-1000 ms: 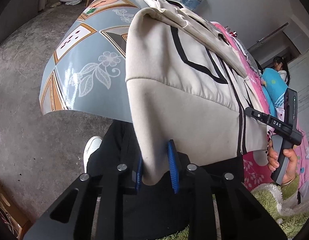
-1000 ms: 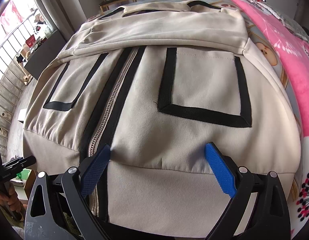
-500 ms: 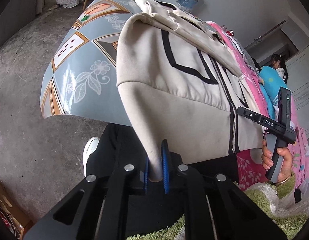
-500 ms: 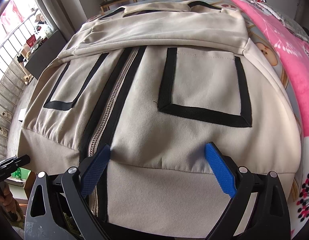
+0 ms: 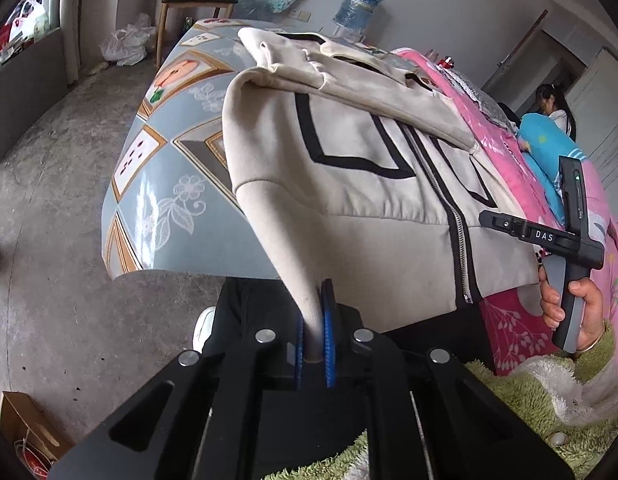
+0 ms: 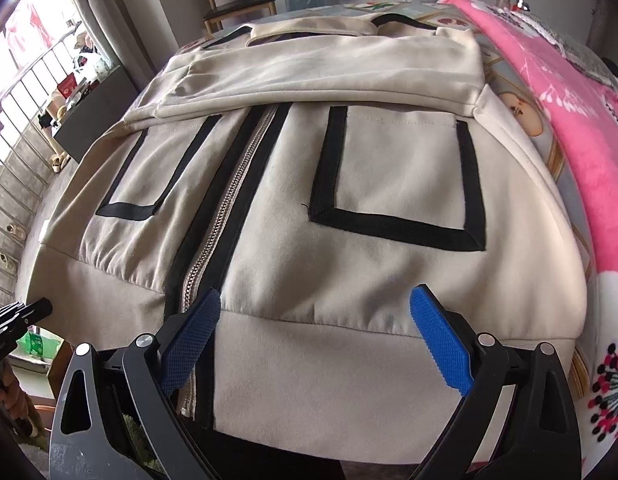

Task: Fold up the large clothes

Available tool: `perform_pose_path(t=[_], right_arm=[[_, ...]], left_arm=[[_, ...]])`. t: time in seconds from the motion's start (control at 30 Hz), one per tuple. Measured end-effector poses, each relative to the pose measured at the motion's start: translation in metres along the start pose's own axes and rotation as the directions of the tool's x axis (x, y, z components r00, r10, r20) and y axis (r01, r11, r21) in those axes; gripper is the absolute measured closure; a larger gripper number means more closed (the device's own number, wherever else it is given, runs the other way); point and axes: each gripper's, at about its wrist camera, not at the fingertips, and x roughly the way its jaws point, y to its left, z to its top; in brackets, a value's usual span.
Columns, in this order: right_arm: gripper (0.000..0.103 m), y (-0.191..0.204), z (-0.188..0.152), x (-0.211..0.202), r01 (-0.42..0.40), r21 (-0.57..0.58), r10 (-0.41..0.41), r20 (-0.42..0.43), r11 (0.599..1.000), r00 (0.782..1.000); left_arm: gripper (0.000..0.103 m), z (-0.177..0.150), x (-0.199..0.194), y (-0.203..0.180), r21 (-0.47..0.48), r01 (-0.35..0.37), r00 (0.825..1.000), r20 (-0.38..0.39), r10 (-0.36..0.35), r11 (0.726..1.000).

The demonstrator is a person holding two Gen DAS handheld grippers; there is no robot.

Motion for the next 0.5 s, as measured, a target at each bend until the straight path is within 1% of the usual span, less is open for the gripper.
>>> perform_pose_path(t=[0.13, 0.27, 0.37, 0.5], right_arm=[[0.011, -0.025, -0.018, -0.028, 0.02, 0.033, -0.021, 0.018, 0.999, 1.0], [0.011, -0.05, -0.053, -0.05, 0.067, 0.061, -0.066, -0.02, 0.996, 0.998], [0.011, -0.07, -0.077, -0.061, 0.095, 0.121, -0.091, -0.04, 0.988, 0.995], [0.011, -0.099, -0.095, -0.064, 0.08, 0.228, -0.07, -0.052, 0.97, 0.996]], left_arm=[[0.096, 0.003, -0.007, -0.007, 0.026, -0.002, 1.0, 0.027, 0.001, 1.0], [0.096, 0.005, -0.004, -0.009, 0.031, -0.007, 1.0, 0.018, 0.006, 1.0], [0.096, 0.005, -0.001, -0.009, 0.039, -0.018, 1.0, 0.003, 0.018, 0.999], [0.096, 0.006, -0.001, -0.011, 0.06, -0.029, 1.0, -0.007, 0.03, 0.998]])
